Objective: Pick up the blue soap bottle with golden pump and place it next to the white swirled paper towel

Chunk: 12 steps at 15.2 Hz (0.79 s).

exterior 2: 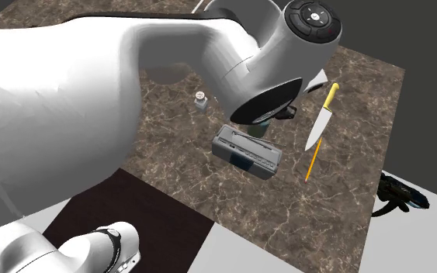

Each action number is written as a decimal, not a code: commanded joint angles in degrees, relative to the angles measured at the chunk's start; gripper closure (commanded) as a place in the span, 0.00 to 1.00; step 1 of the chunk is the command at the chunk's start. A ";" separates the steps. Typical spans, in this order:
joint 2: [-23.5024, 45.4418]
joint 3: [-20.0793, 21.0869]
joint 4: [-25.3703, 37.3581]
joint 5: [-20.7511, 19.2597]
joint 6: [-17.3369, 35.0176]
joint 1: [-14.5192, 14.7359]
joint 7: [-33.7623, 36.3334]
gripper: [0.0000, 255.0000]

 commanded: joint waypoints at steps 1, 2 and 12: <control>-0.71 -0.10 0.71 -0.41 -1.38 0.00 0.25 1.00; -1.03 -0.13 1.13 -0.61 -2.09 0.02 0.41 1.00; -3.56 -0.28 5.98 -2.14 -9.27 0.17 1.78 1.00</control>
